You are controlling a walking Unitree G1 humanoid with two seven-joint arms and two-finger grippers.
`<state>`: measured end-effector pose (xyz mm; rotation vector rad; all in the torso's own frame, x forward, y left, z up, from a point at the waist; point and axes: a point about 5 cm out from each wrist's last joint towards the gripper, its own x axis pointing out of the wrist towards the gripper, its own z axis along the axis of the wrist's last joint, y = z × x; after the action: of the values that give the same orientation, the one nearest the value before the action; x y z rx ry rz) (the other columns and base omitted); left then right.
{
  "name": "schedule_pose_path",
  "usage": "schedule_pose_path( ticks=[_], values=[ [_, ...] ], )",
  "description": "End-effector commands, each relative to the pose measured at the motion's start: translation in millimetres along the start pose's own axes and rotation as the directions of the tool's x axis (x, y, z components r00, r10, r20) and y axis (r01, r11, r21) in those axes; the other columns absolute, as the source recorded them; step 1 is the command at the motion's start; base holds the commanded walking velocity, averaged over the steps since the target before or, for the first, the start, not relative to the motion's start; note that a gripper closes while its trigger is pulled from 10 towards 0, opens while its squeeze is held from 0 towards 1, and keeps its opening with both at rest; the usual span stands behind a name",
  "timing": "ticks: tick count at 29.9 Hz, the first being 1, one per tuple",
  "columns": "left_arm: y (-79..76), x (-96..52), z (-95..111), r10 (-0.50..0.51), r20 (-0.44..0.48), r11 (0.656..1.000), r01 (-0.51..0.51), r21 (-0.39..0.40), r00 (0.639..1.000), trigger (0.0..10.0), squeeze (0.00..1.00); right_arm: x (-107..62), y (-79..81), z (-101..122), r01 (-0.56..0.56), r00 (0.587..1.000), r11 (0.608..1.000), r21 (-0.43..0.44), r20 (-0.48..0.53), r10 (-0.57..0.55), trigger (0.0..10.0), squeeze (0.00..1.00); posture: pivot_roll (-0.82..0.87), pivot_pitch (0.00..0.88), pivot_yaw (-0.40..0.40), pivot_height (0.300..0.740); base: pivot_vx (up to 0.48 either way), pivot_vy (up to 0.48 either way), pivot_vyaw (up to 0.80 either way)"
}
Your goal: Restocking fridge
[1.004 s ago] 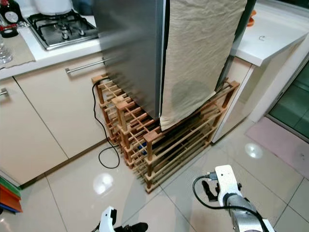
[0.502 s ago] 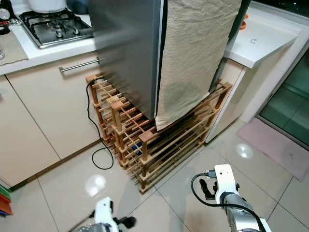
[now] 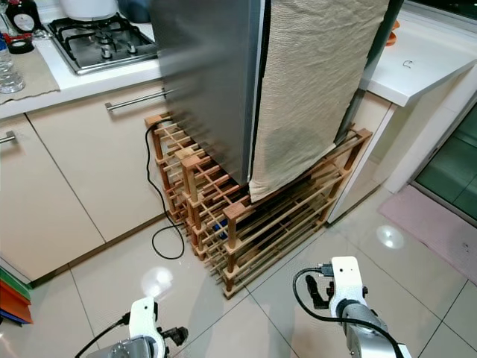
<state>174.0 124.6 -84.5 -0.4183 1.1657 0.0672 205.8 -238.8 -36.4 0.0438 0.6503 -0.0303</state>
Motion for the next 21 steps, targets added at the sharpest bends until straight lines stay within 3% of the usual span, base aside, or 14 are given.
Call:
schedule_pose_path(
  ticks=[1,5,10,11,12,14,20,21],
  values=[
    [-30.4,-26.2,142.2,-0.047,0.544,0.946,-0.137,0.293,0.838,10.0,0.00,-1.1,-2.1,2.5,0.005,1.000,0.999,0.043,0.027,-0.006,10.0,0.00,-0.05,0.000,0.007,0.730,0.000,0.000,0.00],
    [-41.6,-33.9,156.5,-0.107,0.598,0.959,-0.077,0.273,0.795,10.0,0.00,-0.5,2.0,2.1,-0.030,0.999,0.994,0.106,0.046,0.025,10.0,0.00,-0.04,0.000,0.009,0.730,0.000,0.000,0.00],
    [-47.4,-39.5,164.2,-0.152,0.638,0.967,-0.021,0.255,0.754,10.0,0.00,-0.4,4.7,3.9,-0.069,0.995,0.992,0.104,0.076,0.062,10.0,0.00,-0.04,0.000,0.008,0.730,0.000,0.000,0.00],
    [-49.0,-41.0,165.8,-0.168,0.648,0.966,-0.009,0.259,0.743,10.0,0.00,18.2,26.1,8.3,-0.062,0.998,0.989,0.135,0.028,0.058,10.0,0.00,-0.04,0.000,0.010,0.730,0.000,0.000,0.00],
    [-49.0,-41.0,165.8,-0.168,0.648,0.966,-0.009,0.259,0.743,10.0,0.00,18.2,26.1,8.3,-0.062,0.998,0.989,0.135,0.028,0.058,10.0,0.00,-0.04,0.000,0.010,0.730,0.000,0.000,0.00],
    [-52.1,-43.6,168.1,-0.200,0.663,0.959,0.005,0.284,0.721,10.0,0.00,38.3,65.3,18.2,-0.078,0.994,0.984,0.157,-0.058,0.088,10.0,0.00,-0.05,0.000,0.012,0.730,0.000,0.000,0.00],
    [-56.0,-46.4,170.2,-0.223,0.681,0.950,0.000,0.312,0.698,10.0,0.00,38.4,65.7,19.0,-0.087,0.994,0.985,0.147,-0.053,0.095,10.0,0.00,-0.04,0.000,0.012,0.730,0.000,0.000,0.00],
    [-60.5,-47.6,170.6,-0.244,0.684,0.939,-0.009,0.344,0.687,10.0,0.00,38.2,64.2,18.5,-0.081,0.994,0.988,0.135,-0.055,0.089,10.0,0.00,-0.04,0.000,0.006,0.730,0.000,0.000,0.00]
  ],
)
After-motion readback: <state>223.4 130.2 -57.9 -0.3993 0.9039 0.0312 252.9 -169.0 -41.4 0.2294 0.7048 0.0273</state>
